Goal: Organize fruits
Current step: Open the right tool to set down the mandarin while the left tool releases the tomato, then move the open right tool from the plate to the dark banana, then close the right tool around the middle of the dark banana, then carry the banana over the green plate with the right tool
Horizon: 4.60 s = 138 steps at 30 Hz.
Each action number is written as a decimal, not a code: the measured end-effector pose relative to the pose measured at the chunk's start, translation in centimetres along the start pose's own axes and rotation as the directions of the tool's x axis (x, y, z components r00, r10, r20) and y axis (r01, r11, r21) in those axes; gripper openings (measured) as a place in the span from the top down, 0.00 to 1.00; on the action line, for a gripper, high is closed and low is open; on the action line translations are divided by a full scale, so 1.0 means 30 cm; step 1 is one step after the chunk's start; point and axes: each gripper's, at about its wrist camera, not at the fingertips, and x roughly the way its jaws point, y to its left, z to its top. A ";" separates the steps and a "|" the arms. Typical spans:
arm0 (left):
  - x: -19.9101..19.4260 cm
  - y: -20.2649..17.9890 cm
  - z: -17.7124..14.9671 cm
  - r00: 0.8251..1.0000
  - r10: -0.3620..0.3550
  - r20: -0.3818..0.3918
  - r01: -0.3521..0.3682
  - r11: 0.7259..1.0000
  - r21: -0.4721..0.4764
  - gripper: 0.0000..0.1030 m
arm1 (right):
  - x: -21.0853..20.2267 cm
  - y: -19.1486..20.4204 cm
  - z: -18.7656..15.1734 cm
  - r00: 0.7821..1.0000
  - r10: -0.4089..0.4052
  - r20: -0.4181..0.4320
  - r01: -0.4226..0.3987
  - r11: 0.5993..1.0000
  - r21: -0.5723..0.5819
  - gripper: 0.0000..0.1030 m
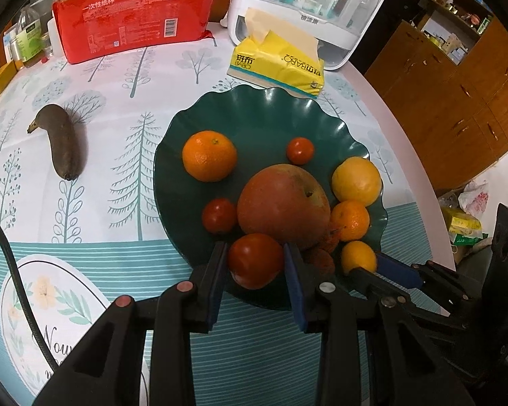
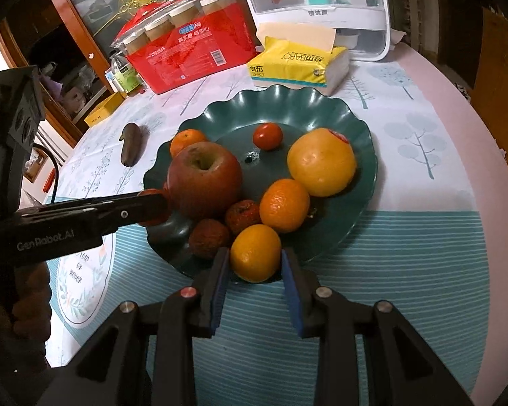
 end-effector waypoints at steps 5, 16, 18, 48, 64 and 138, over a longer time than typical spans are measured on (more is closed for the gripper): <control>-0.010 0.007 0.000 1.000 -0.003 0.009 0.003 1.000 -0.008 0.55 | -0.001 0.012 -0.001 1.000 0.004 0.002 -0.004 1.000 -0.009 0.57; -0.101 0.052 -0.049 0.999 0.012 0.039 -0.010 0.999 -0.032 0.41 | -0.041 0.041 -0.009 0.999 -0.027 0.018 0.027 1.000 0.011 0.55; -0.125 0.081 -0.067 0.999 0.022 0.043 -0.020 0.999 -0.047 0.38 | -0.046 0.054 -0.012 0.999 -0.034 0.020 0.034 0.999 0.013 0.55; -0.383 0.774 -0.157 0.985 0.170 0.000 -0.167 0.964 -0.205 0.13 | 0.125 0.574 0.075 0.999 -0.049 0.009 0.049 0.998 -0.045 0.52; -0.386 1.044 -0.065 0.986 0.167 -0.003 -0.165 0.970 -0.178 0.13 | 0.358 0.800 0.277 0.995 -0.099 0.009 0.099 0.983 -0.157 0.49; -0.412 0.707 -0.030 0.984 0.070 0.166 -0.057 0.995 -0.081 0.13 | 0.161 0.628 0.451 0.970 -0.084 0.227 0.136 0.965 -0.224 0.67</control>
